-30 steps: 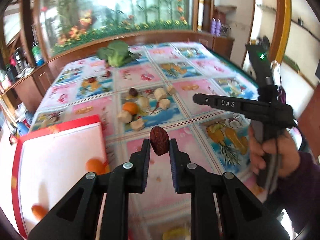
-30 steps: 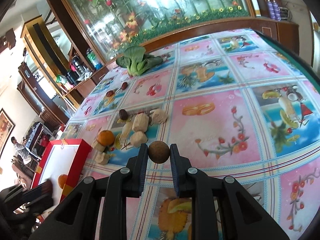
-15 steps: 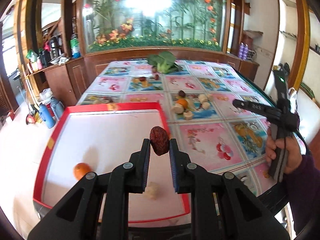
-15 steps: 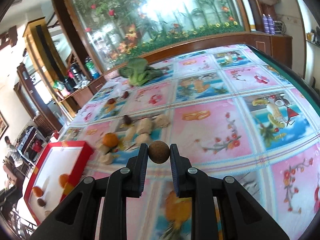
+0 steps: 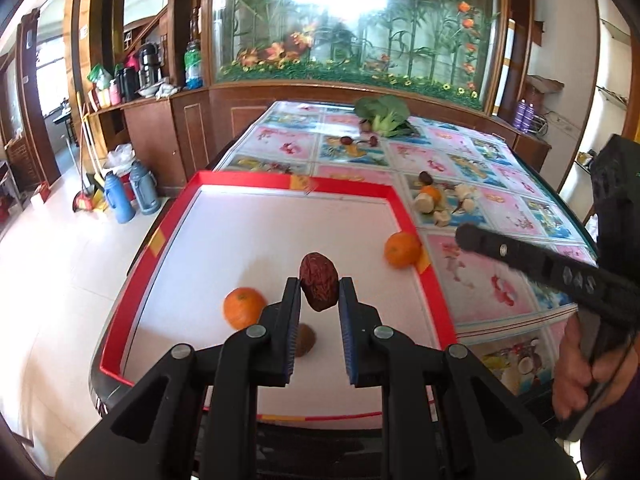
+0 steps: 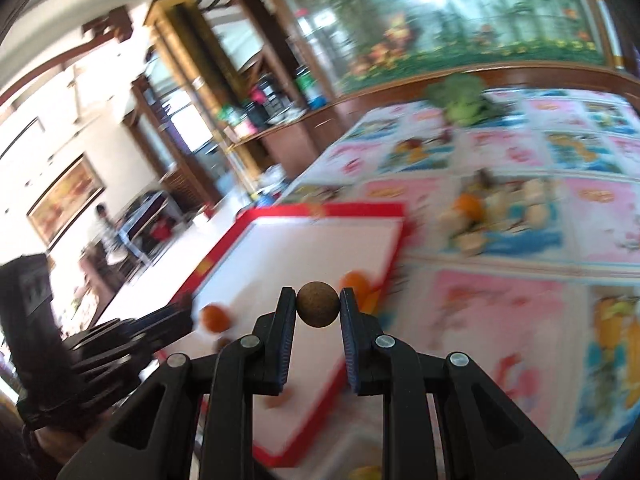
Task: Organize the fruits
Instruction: 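Carry the date into the tray and open the left gripper while the right releases the kiwi there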
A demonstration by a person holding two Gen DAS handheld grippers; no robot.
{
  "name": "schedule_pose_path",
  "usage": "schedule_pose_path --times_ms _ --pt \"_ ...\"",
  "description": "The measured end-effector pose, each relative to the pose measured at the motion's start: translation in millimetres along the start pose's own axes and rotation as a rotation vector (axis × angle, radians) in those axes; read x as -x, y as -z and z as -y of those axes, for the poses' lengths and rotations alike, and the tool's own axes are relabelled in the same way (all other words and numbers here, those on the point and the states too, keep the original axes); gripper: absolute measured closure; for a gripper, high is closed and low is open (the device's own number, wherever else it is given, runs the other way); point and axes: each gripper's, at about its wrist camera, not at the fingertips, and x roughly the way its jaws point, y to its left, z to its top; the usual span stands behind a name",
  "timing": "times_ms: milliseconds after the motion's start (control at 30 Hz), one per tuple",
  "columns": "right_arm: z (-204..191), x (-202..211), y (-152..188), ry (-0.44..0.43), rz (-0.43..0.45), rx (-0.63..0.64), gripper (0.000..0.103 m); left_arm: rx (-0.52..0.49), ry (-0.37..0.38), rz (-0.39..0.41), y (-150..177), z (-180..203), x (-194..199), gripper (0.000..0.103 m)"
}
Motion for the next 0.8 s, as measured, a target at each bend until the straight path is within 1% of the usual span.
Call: schedule_pose_path --times_ms 67,167,333,500,633,800 --pt "-9 -6 6 -0.007 -0.02 0.024 0.082 0.004 -0.003 -0.004 2 -4 -1 0.082" --pt "-17 -16 14 0.007 -0.054 0.066 0.082 0.005 0.001 -0.015 5 -6 -3 0.082" --pt "-19 -24 23 -0.004 -0.089 0.064 0.082 -0.003 0.012 -0.039 11 -1 -10 0.082" --pt "-13 -27 27 -0.007 -0.092 0.036 0.082 -0.004 0.008 -0.058 14 0 -16 0.082" --pt "-9 -23 27 -0.036 -0.09 -0.002 0.082 -0.003 0.0 -0.072 16 0 -21 0.082" --pt "-10 -26 26 -0.024 -0.099 -0.003 0.082 -0.002 -0.009 -0.084 18 0 -26 0.082"
